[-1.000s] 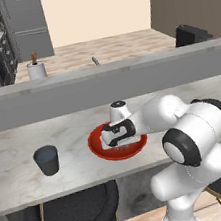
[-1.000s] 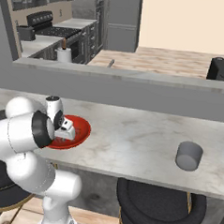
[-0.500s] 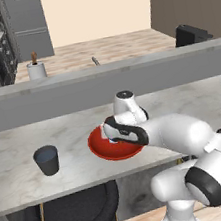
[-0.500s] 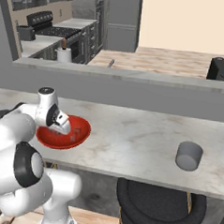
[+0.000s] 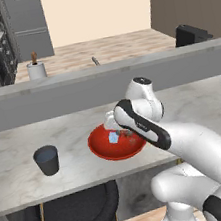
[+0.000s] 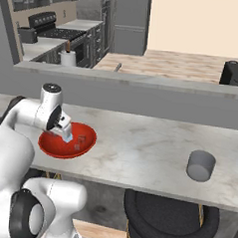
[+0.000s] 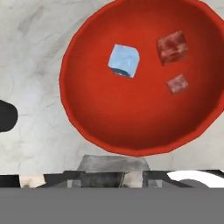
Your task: There are four ice cubes in the ice bowl. Place two ice cubes in each glass of water.
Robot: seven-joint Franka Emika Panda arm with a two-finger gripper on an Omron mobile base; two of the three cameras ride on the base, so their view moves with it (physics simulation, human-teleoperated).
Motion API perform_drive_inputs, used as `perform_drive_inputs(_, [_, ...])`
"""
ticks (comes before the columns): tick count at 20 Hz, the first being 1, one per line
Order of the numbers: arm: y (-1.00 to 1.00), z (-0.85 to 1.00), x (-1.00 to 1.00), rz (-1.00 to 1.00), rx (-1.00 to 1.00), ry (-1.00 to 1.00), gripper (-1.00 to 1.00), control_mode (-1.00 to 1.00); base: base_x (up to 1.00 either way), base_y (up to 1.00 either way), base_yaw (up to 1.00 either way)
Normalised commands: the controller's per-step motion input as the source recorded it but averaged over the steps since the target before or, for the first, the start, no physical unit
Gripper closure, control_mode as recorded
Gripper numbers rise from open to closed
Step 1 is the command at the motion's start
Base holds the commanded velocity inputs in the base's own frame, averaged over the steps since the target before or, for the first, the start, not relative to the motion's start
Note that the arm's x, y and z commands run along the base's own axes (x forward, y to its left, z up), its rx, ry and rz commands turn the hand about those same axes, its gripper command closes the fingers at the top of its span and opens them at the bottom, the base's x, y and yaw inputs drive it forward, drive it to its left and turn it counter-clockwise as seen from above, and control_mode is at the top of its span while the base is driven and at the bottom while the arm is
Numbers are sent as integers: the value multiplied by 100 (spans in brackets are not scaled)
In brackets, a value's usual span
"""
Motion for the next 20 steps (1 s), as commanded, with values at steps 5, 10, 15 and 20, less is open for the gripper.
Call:
perform_drive_inputs(5, [46,54,-12,2,7,-7,100,-100,0,0,0])
perform_drive_inputs(10, [76,27,0,0,0,-7,100,-100,0,0,0])
perform_drive_inputs(15, [60,6,8,0,0,4,100,-100,0,0,0])
perform_drive_inputs(20, [53,8,28,1,0,19,100,-100,0,0,0])
